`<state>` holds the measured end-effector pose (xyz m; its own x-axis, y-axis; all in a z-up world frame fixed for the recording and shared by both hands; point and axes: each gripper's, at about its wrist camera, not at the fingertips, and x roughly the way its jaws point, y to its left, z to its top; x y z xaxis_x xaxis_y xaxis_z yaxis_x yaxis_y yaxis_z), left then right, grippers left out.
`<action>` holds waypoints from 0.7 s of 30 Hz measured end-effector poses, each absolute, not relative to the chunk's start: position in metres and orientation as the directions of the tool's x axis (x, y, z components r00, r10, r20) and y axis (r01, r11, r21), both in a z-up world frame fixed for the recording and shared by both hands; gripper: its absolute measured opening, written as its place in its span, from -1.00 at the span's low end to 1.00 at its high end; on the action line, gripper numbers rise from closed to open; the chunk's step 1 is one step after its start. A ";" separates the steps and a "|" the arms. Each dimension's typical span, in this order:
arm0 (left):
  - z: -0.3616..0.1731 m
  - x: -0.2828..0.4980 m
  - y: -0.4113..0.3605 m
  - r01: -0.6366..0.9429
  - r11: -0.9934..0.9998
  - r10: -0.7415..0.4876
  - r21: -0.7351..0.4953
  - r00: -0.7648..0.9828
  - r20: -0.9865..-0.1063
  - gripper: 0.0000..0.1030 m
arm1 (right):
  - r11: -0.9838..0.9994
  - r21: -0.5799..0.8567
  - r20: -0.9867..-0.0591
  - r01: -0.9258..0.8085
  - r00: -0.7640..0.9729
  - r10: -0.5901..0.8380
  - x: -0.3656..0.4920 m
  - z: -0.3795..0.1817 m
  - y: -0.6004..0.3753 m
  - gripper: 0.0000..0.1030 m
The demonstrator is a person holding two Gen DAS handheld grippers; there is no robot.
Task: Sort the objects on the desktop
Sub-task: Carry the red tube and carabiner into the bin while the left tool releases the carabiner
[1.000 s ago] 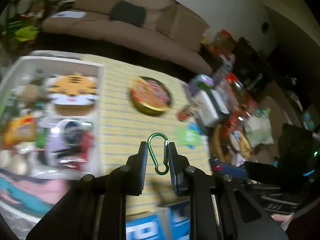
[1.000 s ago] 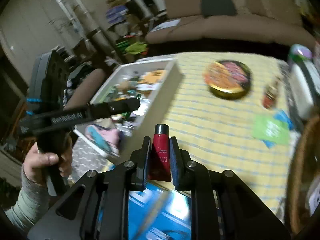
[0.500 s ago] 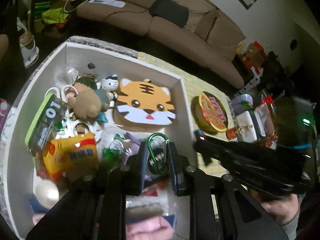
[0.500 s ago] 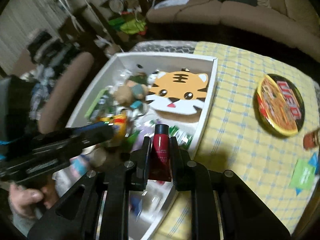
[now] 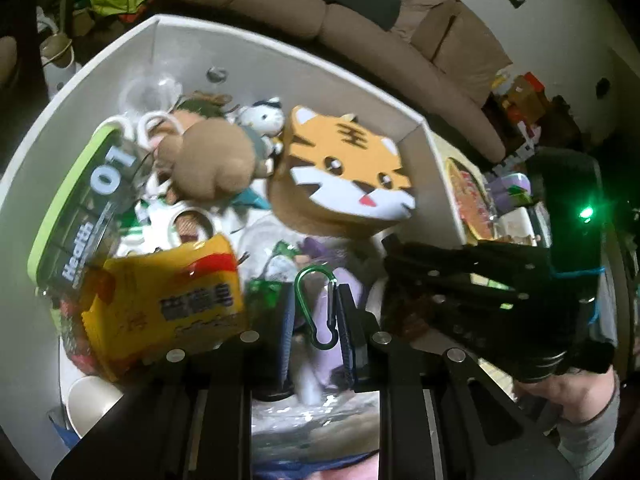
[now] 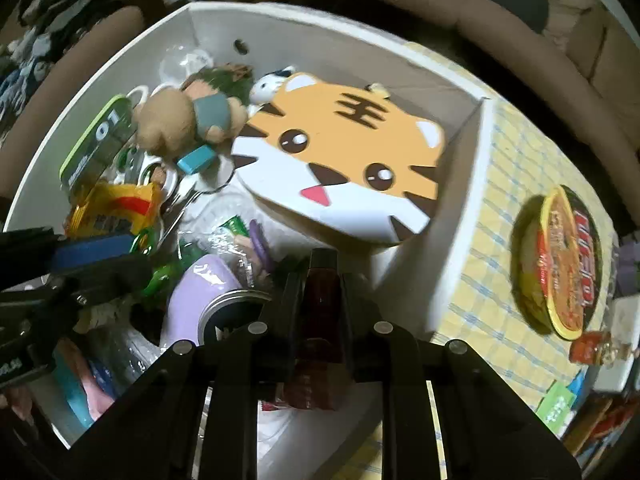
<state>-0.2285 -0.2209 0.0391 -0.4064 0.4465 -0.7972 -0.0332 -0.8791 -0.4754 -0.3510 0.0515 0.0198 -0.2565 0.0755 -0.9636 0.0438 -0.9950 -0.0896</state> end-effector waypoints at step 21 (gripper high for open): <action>0.019 -0.221 -0.222 0.023 -0.873 0.446 -0.488 -0.367 -0.816 -0.25 | -0.995 0.083 -0.909 0.051 -0.405 -0.097 -0.287 0.086 0.055 -0.60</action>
<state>-0.2212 -0.2218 0.0194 -0.3669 0.4465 -0.8161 0.0231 -0.8726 -0.4878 -0.2870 0.0554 0.0856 -0.4049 -0.0966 -0.9092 0.0513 -0.9952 0.0829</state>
